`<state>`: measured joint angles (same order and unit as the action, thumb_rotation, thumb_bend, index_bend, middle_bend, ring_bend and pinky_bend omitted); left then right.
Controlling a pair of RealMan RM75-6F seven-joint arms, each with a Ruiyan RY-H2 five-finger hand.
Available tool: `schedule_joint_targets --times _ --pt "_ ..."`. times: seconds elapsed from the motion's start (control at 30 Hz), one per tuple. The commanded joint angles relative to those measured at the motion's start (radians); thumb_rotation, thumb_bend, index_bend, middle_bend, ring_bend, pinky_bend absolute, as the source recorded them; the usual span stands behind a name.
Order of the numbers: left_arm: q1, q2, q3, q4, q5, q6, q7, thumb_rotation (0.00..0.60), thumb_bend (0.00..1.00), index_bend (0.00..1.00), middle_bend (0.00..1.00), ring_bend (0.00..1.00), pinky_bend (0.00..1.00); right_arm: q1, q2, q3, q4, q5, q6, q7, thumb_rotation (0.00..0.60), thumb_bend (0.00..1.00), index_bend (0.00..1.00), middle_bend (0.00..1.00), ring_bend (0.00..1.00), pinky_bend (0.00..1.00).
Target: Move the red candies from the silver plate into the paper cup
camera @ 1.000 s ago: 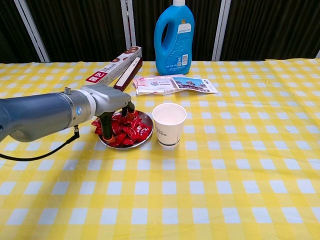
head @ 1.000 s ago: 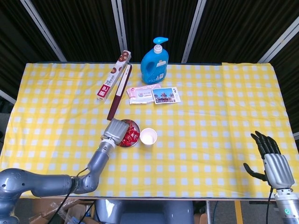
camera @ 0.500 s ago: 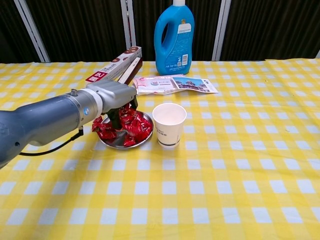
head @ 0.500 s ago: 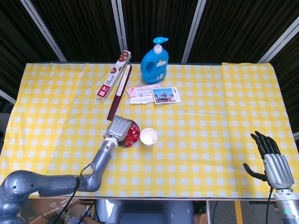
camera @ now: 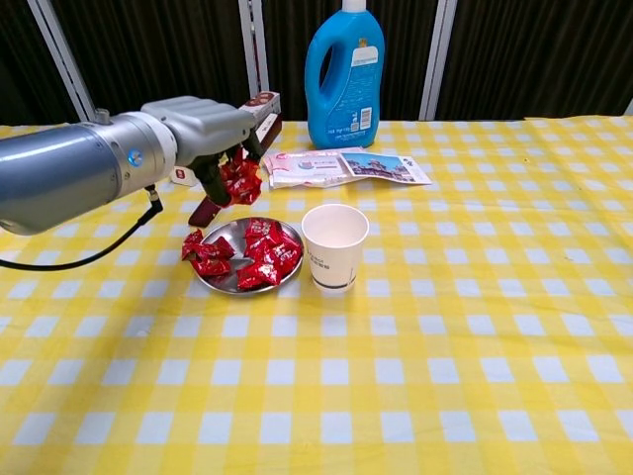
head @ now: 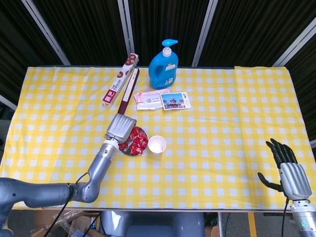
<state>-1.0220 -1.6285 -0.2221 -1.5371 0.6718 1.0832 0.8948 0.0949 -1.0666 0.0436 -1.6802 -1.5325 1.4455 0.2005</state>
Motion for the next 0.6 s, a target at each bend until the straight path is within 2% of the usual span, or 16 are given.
schedule_joint_targets --times 0.03,0.27,0.43,0.6 --pt "-0.001 0.051 -0.02 -0.077 0.006 0.022 0.01 0.6 0.46 0.59 0.7 0.89 0.94 0.0 0.0 0.0 0.0 0.0 0.001 -0.001 0.6 0.36 0.0 0.0 0.0 0.0" --pt "-0.049 0.041 -0.048 -0.132 -0.009 0.019 0.032 0.6 0.46 0.59 0.7 0.89 0.94 -0.001 -0.003 0.003 0.0 0.001 0.006 -0.004 0.6 0.36 0.0 0.0 0.0 0.0" --pt "-0.115 -0.053 -0.048 -0.099 -0.037 -0.004 0.068 0.6 0.46 0.59 0.7 0.89 0.94 -0.004 -0.005 0.007 0.003 0.0 0.015 -0.001 0.6 0.36 0.0 0.0 0.0 0.0" --pt "-0.154 -0.109 -0.036 -0.059 -0.076 -0.004 0.104 0.6 0.45 0.59 0.7 0.89 0.94 -0.003 -0.005 0.007 0.004 -0.005 0.019 0.001 0.6 0.36 0.0 0.0 0.0 0.0"
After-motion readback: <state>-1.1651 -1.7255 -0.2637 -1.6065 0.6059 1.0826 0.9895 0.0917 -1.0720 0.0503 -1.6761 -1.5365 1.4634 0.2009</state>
